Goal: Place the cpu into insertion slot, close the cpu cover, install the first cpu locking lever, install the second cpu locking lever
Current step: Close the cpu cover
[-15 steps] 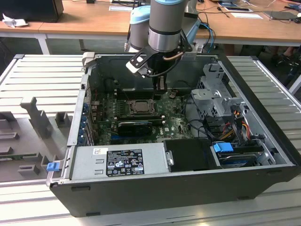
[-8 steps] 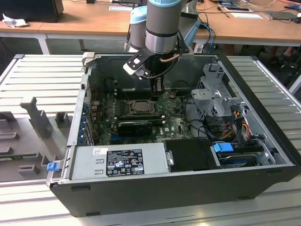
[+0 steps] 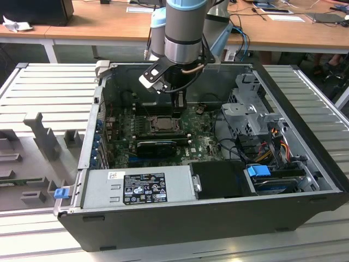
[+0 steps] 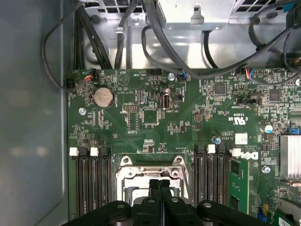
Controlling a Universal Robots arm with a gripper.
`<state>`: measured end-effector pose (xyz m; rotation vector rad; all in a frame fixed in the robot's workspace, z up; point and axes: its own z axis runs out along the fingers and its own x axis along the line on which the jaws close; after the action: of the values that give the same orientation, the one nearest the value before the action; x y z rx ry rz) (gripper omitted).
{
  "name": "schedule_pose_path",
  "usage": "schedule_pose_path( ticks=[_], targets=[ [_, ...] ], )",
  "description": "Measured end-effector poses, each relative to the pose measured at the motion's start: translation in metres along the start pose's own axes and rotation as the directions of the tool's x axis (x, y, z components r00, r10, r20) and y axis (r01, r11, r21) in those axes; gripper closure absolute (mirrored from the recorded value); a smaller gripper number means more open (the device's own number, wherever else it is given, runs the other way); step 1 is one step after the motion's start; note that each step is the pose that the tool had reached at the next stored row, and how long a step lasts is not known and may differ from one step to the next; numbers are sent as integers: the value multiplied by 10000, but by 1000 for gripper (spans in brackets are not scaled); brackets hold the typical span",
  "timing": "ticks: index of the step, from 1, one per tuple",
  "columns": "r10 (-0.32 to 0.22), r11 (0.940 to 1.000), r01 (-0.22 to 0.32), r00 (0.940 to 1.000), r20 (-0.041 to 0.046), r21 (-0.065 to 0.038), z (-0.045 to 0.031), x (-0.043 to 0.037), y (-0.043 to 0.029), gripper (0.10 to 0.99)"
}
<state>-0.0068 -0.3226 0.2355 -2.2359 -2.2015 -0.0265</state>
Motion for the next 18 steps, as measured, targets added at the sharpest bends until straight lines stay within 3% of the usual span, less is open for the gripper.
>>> schedule_pose_path(
  ticks=[10, 18],
  targets=[
    [-88, 10000, 88, 10000, -1, 2, 46, -2, -69, 980],
    [-87, 10000, 87, 10000, -2, 1, 47, -3, -187, 980]
  ],
)
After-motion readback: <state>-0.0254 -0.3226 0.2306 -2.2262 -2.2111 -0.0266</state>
